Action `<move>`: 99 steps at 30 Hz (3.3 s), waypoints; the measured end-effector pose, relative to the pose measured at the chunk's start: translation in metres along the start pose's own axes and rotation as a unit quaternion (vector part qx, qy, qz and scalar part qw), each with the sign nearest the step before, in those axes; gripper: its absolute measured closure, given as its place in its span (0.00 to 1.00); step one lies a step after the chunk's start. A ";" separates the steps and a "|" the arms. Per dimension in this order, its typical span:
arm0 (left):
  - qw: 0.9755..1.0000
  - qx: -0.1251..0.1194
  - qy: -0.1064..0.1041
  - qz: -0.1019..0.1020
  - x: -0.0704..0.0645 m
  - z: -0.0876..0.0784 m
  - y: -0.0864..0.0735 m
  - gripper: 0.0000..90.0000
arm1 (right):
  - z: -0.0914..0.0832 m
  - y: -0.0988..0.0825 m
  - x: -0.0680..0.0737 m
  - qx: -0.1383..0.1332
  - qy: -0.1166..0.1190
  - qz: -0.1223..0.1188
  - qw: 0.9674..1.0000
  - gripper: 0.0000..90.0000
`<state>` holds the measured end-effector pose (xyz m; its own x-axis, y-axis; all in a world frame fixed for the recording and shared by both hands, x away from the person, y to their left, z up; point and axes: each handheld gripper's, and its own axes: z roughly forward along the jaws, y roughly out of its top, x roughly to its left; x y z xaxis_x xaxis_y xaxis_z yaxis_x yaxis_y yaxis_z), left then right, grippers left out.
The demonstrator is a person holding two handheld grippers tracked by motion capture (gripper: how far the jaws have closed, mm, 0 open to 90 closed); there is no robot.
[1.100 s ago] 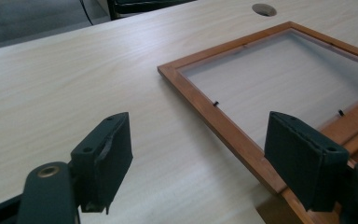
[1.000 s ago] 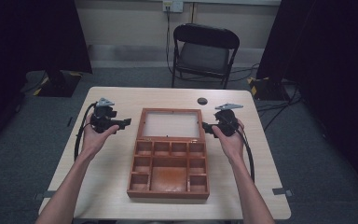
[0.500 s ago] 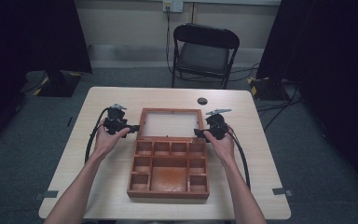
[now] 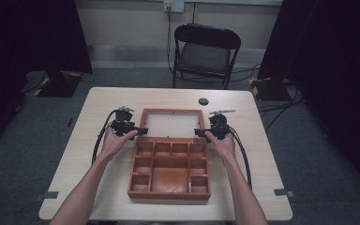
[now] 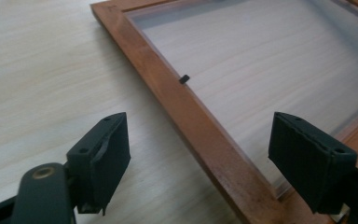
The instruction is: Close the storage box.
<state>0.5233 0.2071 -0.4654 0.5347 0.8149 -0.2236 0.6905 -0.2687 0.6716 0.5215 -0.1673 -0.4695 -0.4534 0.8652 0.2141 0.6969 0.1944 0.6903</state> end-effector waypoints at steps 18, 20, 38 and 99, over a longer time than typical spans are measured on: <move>1.000 0.008 0.002 0.005 -0.002 0.000 0.002 0.24 | 0.021 0.001 -0.003 0.002 0.085 0.054 0.995 0.17; 1.000 0.007 0.001 0.001 -0.002 0.000 0.002 0.24 | 0.022 0.003 -0.004 0.006 0.088 0.055 0.995 0.17; 1.000 0.001 -0.014 -0.025 0.005 0.003 -0.001 0.22 | 0.023 0.001 -0.015 -0.019 0.105 0.079 0.991 0.29; 0.998 -0.035 -0.048 -0.023 0.006 -0.019 0.002 0.33 | 0.012 0.024 -0.002 -0.098 0.151 0.046 0.983 0.43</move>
<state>0.5186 0.2209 -0.4517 0.5494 0.7718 -0.3201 0.6817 -0.1925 0.7058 0.5456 -0.1588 -0.4620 -0.5582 0.6926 0.4569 0.6355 0.0028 0.7721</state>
